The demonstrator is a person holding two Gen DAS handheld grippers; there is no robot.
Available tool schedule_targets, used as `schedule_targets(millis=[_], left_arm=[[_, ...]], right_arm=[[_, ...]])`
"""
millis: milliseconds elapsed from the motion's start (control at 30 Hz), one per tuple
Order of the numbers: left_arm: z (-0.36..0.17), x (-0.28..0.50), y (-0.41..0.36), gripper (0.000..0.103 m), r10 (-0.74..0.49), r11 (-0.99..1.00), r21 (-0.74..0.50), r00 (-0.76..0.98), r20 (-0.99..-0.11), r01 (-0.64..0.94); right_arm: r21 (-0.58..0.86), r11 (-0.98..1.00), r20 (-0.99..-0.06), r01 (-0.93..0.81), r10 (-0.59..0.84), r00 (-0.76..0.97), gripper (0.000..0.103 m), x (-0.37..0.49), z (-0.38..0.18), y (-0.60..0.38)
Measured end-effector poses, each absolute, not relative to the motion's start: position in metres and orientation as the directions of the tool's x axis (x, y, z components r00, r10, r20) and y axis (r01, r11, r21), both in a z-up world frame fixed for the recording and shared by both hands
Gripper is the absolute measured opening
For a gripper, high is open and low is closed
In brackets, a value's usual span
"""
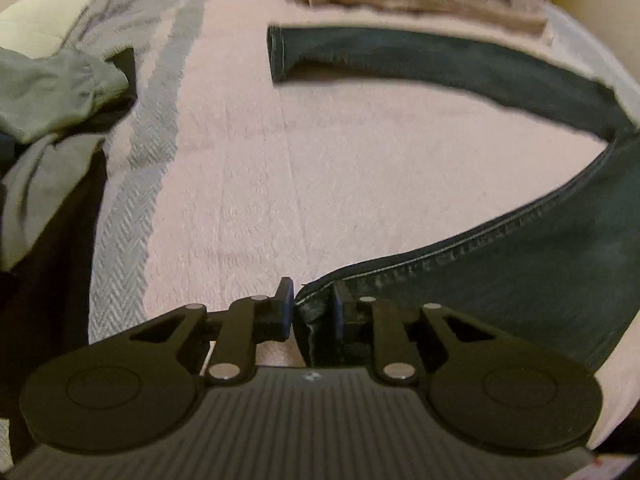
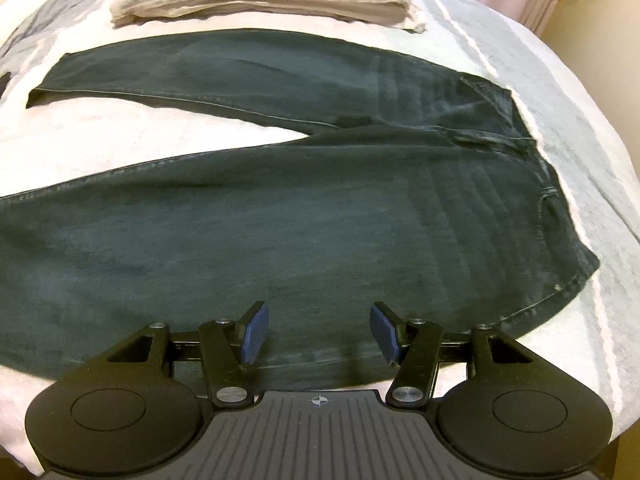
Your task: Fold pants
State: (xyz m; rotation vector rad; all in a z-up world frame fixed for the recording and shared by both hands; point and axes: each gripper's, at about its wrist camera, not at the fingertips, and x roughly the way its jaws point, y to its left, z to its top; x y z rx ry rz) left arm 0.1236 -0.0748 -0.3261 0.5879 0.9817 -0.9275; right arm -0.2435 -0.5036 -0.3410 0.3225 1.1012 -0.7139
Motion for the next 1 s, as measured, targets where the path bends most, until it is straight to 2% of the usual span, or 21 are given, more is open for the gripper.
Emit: schedule_targets(millis=[33, 67, 100, 167, 433, 633, 800, 900, 1000], left_arm=[[-0.331, 0.126, -0.076, 0.022, -0.352, 0.506, 0.034, 0.242, -0.904, 0.862], [-0.337, 0.128, -0.076, 0.017, -0.296, 0.526, 0.073, 0.263, -0.918, 0.847], [-0.344, 0.129, -0.073, 0.017, -0.219, 0.551, 0.139, 0.303, -0.928, 0.823], [-0.345, 0.131, -0.059, 0.017, -0.192, 0.581, 0.151, 0.315, -0.929, 0.800], [-0.299, 0.091, -0.058, 0.017, -0.294, 0.555, 0.105, 0.312, -0.903, 0.825], [-0.270, 0.026, -0.109, 0.018, -0.390, 0.487, 0.037, 0.255, -0.885, 0.873], [-0.260, -0.046, -0.180, 0.021, -0.446, 0.405, -0.003, 0.195, -0.873, 0.914], [-0.265, -0.095, -0.234, 0.024, -0.463, 0.349, -0.023, 0.151, -0.873, 0.937], [-0.276, -0.151, -0.301, 0.027, -0.477, 0.280, -0.022, 0.120, -0.871, 0.960]], right_arm=[[-0.101, 0.738, -0.893, 0.667, -0.363, 0.266, 0.054, -0.243, -0.339, -0.502], [-0.101, 0.738, -0.892, 0.667, -0.365, 0.268, 0.054, -0.245, -0.337, -0.501], [-0.103, 0.735, -0.891, 0.671, -0.368, 0.266, 0.054, -0.247, -0.336, -0.501], [-0.111, 0.712, -0.892, 0.693, -0.379, 0.247, 0.054, -0.255, -0.334, -0.501], [-0.073, 0.518, -0.897, 0.852, -0.408, 0.171, 0.054, -0.322, -0.320, -0.517], [-0.027, 0.405, -0.873, 0.914, -0.454, 0.176, 0.054, -0.374, -0.295, -0.547], [0.027, 0.321, -0.852, 0.947, -0.487, 0.189, 0.054, -0.418, -0.284, -0.611], [0.075, 0.368, -0.839, 0.927, -0.479, 0.258, 0.054, -0.438, -0.284, -0.663], [0.170, 0.500, -0.821, 0.849, -0.405, 0.403, 0.053, -0.439, -0.294, -0.732]])
